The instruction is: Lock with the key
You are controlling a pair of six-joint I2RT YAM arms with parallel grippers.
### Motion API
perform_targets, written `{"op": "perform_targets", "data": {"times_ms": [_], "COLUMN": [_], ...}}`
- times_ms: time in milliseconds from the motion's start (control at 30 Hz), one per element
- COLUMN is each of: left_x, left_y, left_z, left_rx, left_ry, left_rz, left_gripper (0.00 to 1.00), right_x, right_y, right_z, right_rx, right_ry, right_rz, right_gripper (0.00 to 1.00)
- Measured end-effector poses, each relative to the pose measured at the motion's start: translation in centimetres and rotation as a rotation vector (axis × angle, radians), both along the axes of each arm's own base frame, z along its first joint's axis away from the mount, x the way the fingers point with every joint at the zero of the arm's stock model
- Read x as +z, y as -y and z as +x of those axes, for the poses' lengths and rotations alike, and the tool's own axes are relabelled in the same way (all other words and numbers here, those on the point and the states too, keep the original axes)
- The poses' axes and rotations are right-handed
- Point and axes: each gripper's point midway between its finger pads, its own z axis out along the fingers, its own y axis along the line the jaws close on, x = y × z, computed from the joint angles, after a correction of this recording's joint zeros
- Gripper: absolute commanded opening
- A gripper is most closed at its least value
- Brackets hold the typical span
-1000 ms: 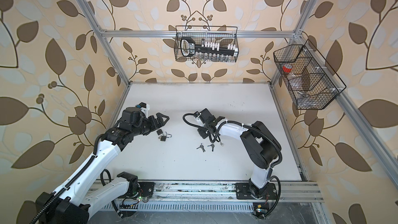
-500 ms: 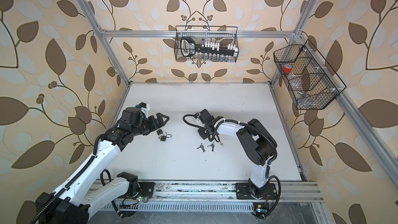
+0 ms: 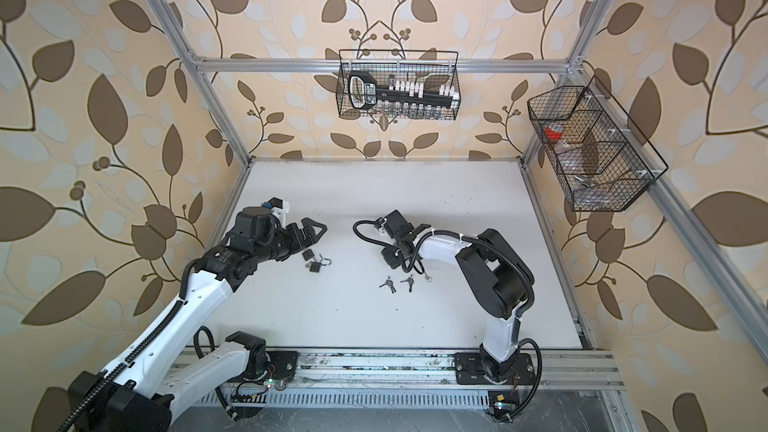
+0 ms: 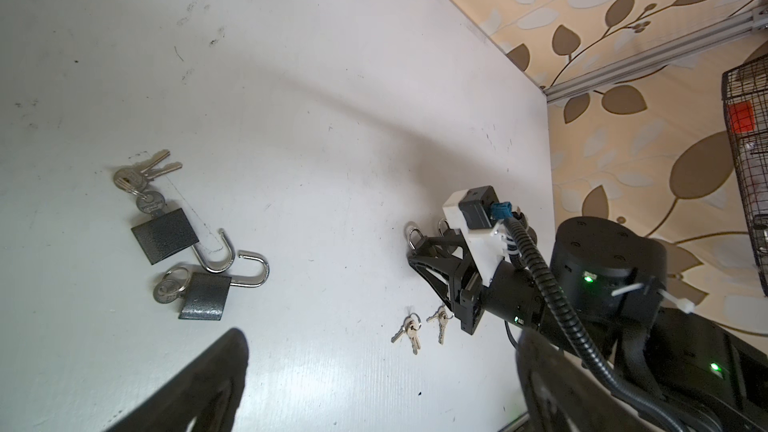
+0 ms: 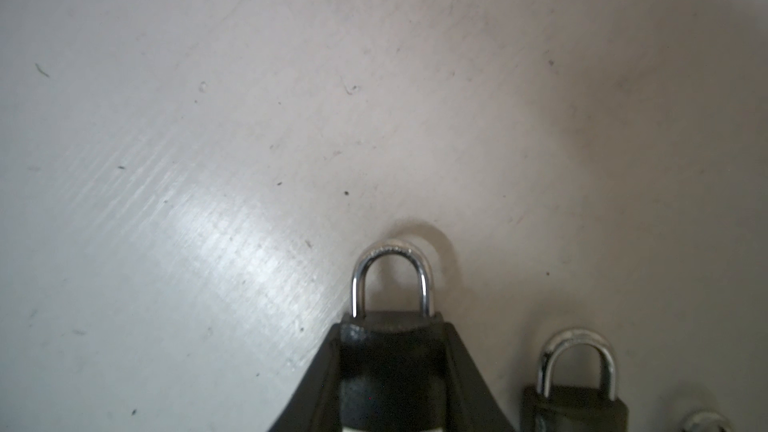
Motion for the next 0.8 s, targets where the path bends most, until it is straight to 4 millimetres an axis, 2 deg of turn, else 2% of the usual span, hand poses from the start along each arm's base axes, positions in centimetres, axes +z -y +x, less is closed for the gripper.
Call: {"op": "perform_targets", "data": {"times_ms": [233, 567, 667, 733, 800], "left_x": [0.1, 0.1, 0.1, -0.2, -0.8], "left_y": [0.0, 0.2, 0.2, 0.3, 0.1], "left_z": [-0.1, -0.2, -0.2, -0.2, -0.2], "left_rx": [-0.001, -0.014, -0.012, -0.009, 0.004], "left_ry": [0.004, -0.001, -0.002, -0.005, -0.018], "left_rz": [-0.001, -0.012, -0.015, -0.021, -0.029], "left_gripper": [0.99, 0.99, 0.99, 0.99, 0.99], "right_x": [0.0, 0.1, 1.6, 3.7, 6.3], "right_y": [0.0, 0.0, -0.1, -0.4, -1.6], "right_z": [0.0, 0.0, 0.1, 0.1, -0.2], "right_rx": [-0.003, -0.003, -0.001, 0.014, 0.056], "right_ry": [-0.001, 0.003, 0.045, 0.102, 0.179], "right_rz": [0.001, 0.003, 0.034, 0.071, 0.127], "right_gripper": [0.41, 0.42, 0.44, 0.45, 0.46]}}
